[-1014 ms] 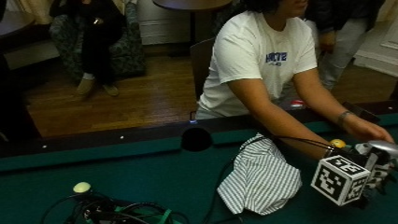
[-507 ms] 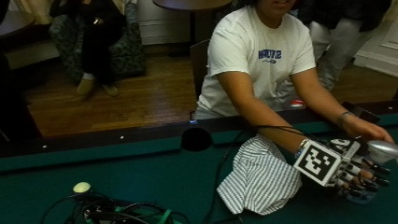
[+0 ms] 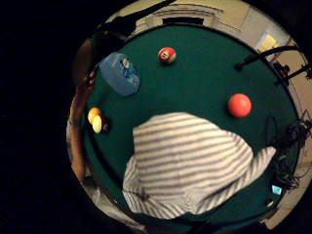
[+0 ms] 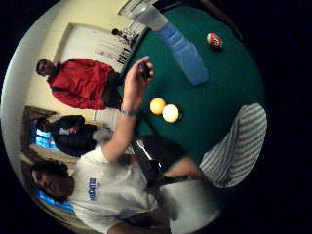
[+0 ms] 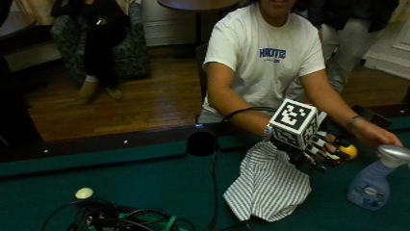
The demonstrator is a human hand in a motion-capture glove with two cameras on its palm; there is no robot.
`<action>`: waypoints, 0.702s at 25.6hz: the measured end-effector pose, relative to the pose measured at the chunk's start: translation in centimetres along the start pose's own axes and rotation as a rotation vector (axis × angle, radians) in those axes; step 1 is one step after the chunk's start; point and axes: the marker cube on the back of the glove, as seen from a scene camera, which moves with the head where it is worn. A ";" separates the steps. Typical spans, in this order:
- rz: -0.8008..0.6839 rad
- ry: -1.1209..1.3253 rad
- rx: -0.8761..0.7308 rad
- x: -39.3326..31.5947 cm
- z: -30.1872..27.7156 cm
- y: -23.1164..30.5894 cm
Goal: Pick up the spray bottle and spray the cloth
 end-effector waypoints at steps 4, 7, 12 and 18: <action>-0.037 0.071 -0.032 -0.4 -1.1 3.0; -0.073 0.122 -0.057 -0.7 -1.9 5.2; -0.113 0.193 -0.074 -0.6 -3.0 8.6; -0.110 0.230 -0.073 0.7 -4.6 12.1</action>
